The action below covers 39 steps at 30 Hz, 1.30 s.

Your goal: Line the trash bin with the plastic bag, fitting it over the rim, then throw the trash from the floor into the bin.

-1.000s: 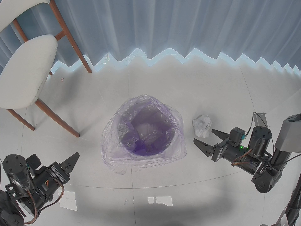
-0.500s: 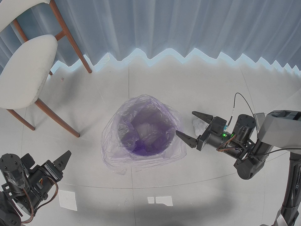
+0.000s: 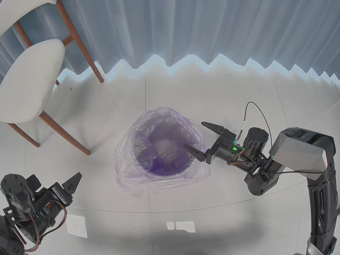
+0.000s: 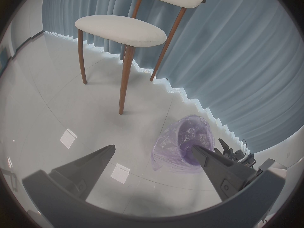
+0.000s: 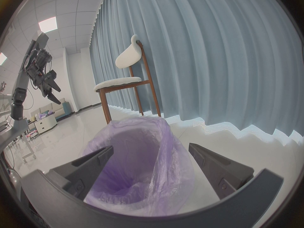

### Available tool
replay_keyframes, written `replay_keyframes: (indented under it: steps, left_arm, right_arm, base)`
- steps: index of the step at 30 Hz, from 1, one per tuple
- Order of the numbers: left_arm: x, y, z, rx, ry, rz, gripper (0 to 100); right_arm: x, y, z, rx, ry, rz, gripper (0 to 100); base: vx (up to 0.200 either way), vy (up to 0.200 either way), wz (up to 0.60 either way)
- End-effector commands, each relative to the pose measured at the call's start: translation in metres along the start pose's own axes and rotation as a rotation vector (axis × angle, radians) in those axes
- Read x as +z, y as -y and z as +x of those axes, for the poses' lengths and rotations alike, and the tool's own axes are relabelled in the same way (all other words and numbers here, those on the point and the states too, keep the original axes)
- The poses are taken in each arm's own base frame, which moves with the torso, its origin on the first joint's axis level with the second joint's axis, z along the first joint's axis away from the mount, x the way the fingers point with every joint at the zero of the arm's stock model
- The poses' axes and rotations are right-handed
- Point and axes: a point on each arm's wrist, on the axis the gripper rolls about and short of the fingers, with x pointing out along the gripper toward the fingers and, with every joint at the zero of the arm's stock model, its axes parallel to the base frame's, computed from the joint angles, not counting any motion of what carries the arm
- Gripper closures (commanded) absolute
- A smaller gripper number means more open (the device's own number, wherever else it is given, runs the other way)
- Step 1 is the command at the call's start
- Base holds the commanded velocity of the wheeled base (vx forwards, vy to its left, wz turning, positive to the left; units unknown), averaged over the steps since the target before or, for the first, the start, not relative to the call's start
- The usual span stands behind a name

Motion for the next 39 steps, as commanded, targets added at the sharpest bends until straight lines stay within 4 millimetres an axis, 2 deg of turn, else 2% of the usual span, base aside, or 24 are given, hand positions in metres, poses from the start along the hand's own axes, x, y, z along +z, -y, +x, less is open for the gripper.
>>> replay_keyframes:
  steps: [1,13,14,20,30,39]
  left_arm:
    - [-0.005,-0.004,0.001,0.021,-0.026,0.011,0]
    - [-0.005,-0.004,0.001,0.022,-0.027,0.011,0]
    - [-0.006,-0.004,0.001,0.025,-0.030,0.013,0]
    - [-0.006,-0.004,0.002,0.029,-0.035,0.013,0]
    - [-0.006,-0.004,0.002,0.029,-0.035,0.013,0]
    - [-0.007,-0.005,0.002,0.034,-0.040,0.016,0]
  right_arm:
    - [-0.022,0.001,0.010,0.005,-0.023,0.007,0]
    - [-0.026,0.015,0.028,-0.003,-0.021,-0.015,0]
    - [-0.024,0.017,0.030,-0.006,-0.009,-0.022,100]
    - [-0.022,0.018,0.031,-0.008,-0.009,-0.023,100]
    - [0.003,0.031,0.029,-0.023,0.003,-0.009,100]
    - [0.018,0.049,0.033,-0.049,0.017,0.303,100]
  base:
    - [0.000,0.000,0.00]
    - [0.000,0.000,0.00]
    - [0.000,0.000,0.00]
    - [0.000,0.000,0.00]
    - [0.000,0.000,0.00]
    - [0.000,0.000,0.00]
